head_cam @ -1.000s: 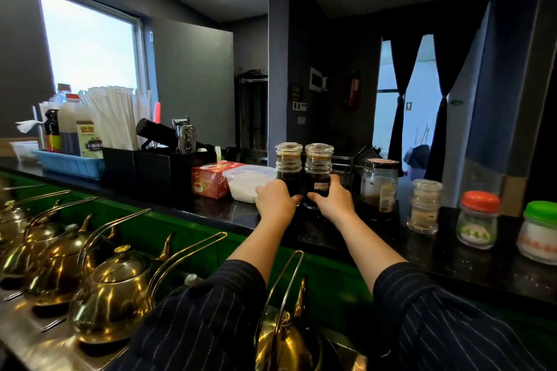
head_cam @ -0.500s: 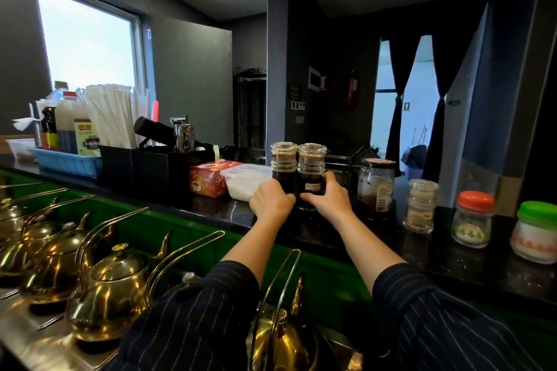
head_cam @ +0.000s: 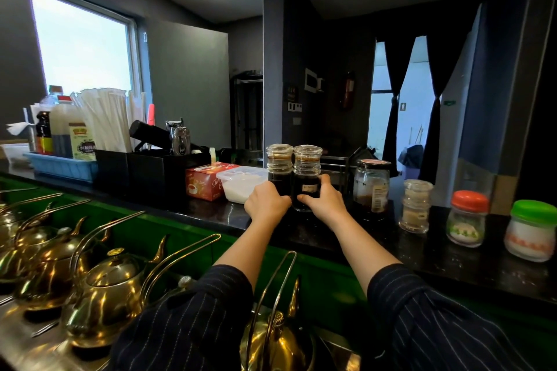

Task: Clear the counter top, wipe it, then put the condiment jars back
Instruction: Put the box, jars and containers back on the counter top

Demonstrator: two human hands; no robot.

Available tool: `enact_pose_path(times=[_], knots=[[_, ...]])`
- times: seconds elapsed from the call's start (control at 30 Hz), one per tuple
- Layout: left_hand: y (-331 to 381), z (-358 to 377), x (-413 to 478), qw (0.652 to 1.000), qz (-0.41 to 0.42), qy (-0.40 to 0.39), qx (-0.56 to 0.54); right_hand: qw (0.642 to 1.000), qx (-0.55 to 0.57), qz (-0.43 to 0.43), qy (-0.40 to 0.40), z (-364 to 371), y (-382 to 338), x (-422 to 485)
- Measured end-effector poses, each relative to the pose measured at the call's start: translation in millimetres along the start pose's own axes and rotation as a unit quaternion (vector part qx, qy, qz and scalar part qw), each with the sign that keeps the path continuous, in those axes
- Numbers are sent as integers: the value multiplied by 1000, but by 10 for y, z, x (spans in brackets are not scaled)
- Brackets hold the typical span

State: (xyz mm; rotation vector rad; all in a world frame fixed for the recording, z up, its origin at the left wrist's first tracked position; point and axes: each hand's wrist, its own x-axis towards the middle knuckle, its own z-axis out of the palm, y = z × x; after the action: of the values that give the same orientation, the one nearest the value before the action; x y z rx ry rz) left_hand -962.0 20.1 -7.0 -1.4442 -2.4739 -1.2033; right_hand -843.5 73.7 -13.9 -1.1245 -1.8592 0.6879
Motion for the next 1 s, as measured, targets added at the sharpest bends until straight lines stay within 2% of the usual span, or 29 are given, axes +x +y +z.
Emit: enact_pose_path(times=[0.5, 0.77, 0.87, 0.93, 1.0], knots=[[-14, 10, 33, 1000, 2, -12, 11, 1000, -19, -4, 12, 2, -25, -28], [-30, -97, -53, 995, -7, -43, -90, 995, -55, 59, -57, -113, -130, -243], [63, -177, -252, 995, -21, 4, -101, 991, -92, 44, -82, -274, -163, -495], [154, -226, -390, 996, -36, 30, -81, 993, -105, 8, -61, -439, -163, -694], [246, -250, -475, 996, -47, 22, -77, 991, -121, -51, 12, -643, -144, -896]])
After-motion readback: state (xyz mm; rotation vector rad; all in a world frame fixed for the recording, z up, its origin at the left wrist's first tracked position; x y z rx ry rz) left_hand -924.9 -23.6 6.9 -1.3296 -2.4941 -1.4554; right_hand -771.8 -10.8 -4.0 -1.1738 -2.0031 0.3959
